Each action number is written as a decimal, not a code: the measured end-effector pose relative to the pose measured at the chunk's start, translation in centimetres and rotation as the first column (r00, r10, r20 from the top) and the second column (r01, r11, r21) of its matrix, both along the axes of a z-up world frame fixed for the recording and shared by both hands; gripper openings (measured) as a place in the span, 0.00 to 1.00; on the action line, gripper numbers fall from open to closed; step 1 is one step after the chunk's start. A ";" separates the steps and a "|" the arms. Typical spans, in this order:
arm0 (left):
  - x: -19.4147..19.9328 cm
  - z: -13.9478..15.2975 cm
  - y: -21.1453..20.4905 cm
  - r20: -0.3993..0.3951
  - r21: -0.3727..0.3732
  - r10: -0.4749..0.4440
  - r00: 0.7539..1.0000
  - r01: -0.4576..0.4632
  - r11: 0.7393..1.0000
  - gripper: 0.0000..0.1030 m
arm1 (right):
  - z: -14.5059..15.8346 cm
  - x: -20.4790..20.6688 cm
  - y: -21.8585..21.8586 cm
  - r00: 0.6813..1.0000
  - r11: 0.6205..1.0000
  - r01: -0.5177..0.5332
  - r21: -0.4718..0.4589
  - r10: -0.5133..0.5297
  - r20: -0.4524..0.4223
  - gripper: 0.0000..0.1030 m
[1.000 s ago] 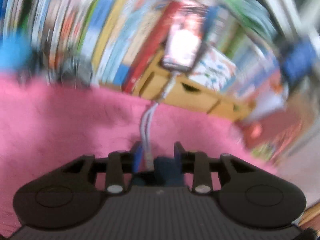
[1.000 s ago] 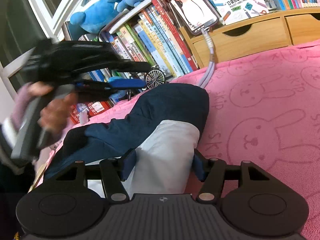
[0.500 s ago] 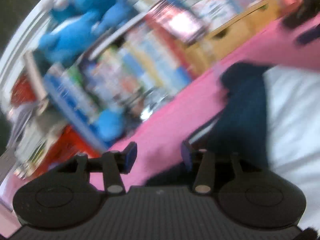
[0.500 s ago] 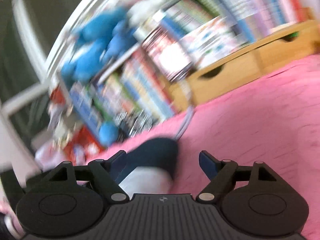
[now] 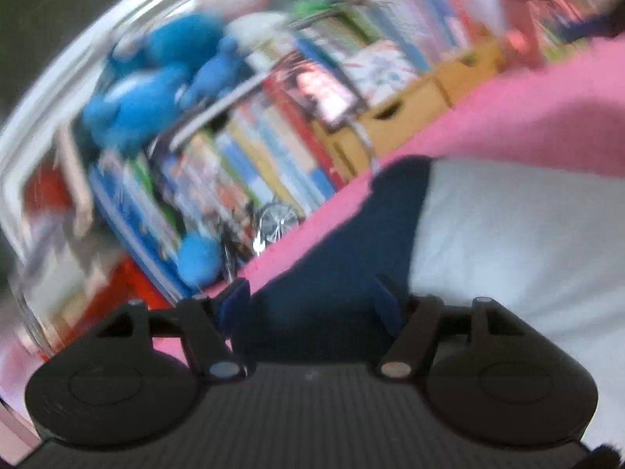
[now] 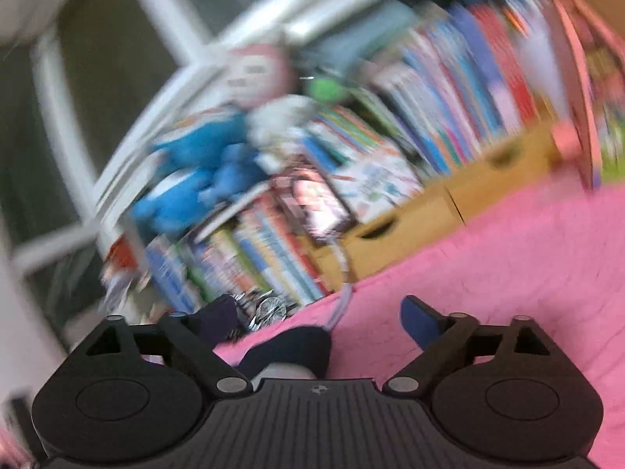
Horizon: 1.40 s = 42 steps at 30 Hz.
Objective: Fold clothes
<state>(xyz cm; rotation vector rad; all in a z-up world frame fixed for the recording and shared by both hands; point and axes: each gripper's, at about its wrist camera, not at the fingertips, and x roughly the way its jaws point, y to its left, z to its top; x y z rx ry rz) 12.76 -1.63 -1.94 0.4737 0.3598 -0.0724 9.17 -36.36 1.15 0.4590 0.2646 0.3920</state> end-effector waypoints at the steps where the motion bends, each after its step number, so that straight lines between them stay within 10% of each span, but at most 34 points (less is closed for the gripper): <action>1: 0.4 0.2 0.9 -0.018 -0.051 0.035 0.999 -0.036 0.998 0.68 | 0.6 -1.9 0.4 0.999 0.998 0.010 -0.065 -0.008 0.034 0.96; 11: -2.2 1.0 7.2 -0.102 -0.180 0.257 0.961 -0.272 0.945 0.74 | -0.8 -14.0 7.7 0.995 0.850 0.034 -0.526 0.023 0.101 1.00; 22: -14.9 3.1 1.2 0.090 -0.086 -0.057 0.994 0.065 0.994 0.75 | -5.3 -17.4 14.4 0.998 0.711 -0.018 -0.703 0.060 0.035 0.92; 26: -16.1 1.7 -1.8 0.070 -0.006 -0.182 0.981 0.183 0.983 0.76 | -6.6 -15.8 15.9 0.999 0.682 0.026 -0.731 -0.001 0.034 0.65; 33: -18.2 -0.7 -7.0 0.014 0.127 -0.388 0.921 0.384 0.915 0.76 | -6.8 -15.1 16.5 1.000 0.757 0.019 -0.653 -0.004 0.024 0.29; 40: -18.5 -2.2 -9.2 -0.015 0.260 -0.485 0.874 0.472 0.843 0.76 | -5.8 -14.6 15.0 1.000 0.854 -0.018 -0.520 0.023 0.004 0.24; 42: -18.3 -2.9 -9.7 -0.012 0.300 -0.481 0.877 0.462 0.835 0.58 | -5.6 -14.7 14.5 0.999 0.872 -0.029 -0.488 0.035 0.003 0.24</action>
